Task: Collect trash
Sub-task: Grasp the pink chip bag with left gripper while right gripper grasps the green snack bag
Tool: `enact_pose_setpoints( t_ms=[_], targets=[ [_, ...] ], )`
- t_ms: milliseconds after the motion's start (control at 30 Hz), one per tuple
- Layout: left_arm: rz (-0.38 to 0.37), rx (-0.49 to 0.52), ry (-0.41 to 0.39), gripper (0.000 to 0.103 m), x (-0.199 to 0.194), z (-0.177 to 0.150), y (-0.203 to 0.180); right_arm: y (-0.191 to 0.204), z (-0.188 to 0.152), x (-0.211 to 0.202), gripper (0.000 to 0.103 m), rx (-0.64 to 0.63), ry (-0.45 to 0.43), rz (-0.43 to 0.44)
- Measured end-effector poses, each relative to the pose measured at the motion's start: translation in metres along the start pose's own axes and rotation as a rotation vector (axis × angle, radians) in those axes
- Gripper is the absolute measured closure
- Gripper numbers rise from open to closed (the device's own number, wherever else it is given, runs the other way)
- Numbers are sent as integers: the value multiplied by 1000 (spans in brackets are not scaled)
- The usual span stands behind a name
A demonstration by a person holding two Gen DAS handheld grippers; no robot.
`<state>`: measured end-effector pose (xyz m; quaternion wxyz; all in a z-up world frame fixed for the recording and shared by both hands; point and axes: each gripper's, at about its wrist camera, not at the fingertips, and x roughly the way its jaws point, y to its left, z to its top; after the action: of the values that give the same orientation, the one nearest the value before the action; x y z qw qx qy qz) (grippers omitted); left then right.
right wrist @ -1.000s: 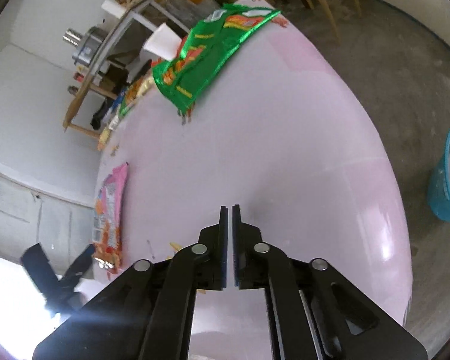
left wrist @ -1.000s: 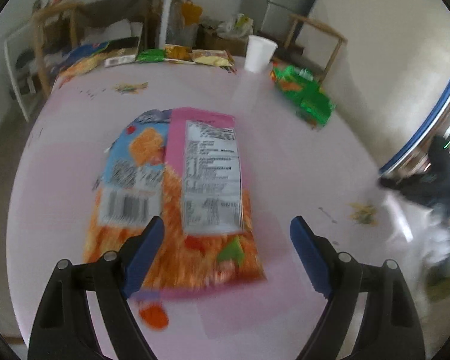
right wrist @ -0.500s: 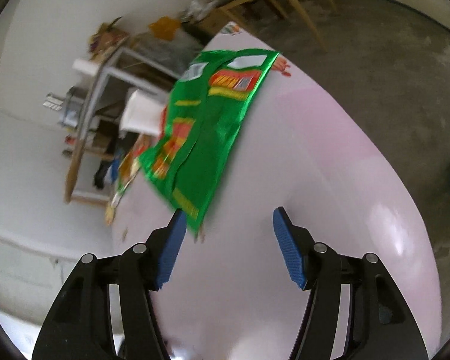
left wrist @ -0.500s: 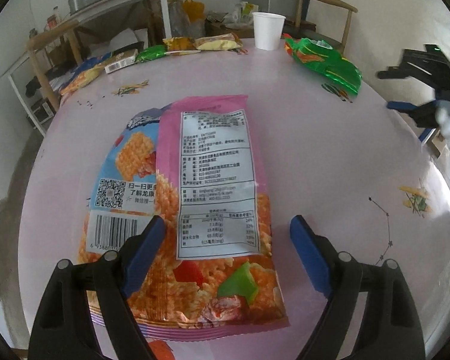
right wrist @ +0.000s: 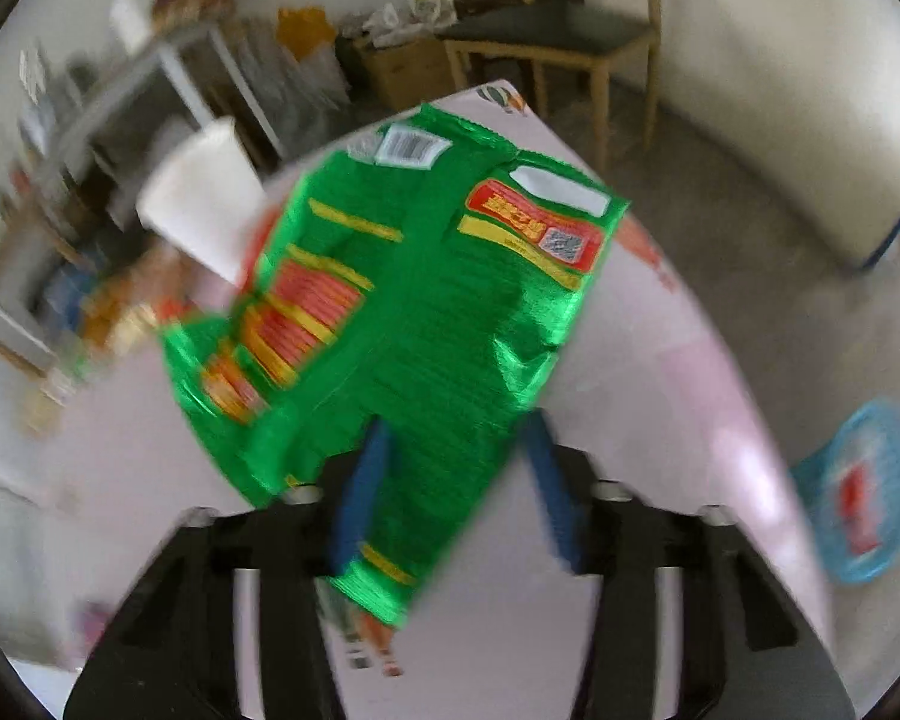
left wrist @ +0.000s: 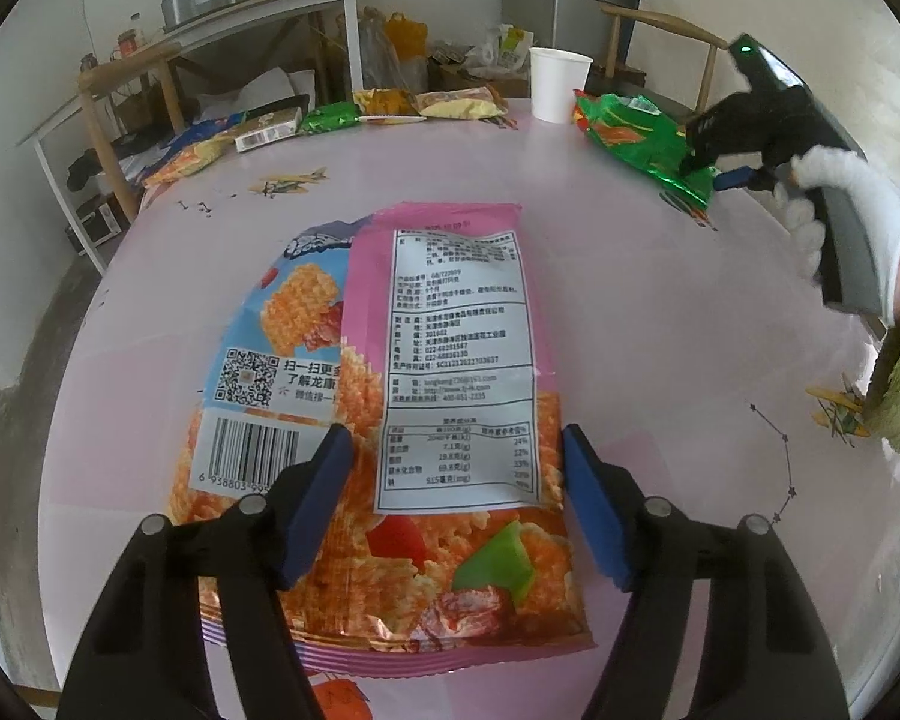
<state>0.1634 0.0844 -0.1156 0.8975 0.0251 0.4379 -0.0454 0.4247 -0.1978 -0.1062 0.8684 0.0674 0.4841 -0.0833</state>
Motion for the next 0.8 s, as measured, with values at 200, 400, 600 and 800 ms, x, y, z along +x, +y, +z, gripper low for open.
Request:
enact_pose_setpoints(
  t_ms=[200,400,600,800],
  targets=[
    [-1,1,-5,36,1,0,0,-5,-15,-9,91,-107,-13,-42],
    [-1,0,-8,36,1,0,0,-11,-51,-34,91,-164,1,9],
    [8,-12,-9,36,0,0,1,-25,-126,-82,91,-235,35,136],
    [12,-24,-18,42,-1,0,2,-49,-185,-122,92,-211,121,319]
  ],
)
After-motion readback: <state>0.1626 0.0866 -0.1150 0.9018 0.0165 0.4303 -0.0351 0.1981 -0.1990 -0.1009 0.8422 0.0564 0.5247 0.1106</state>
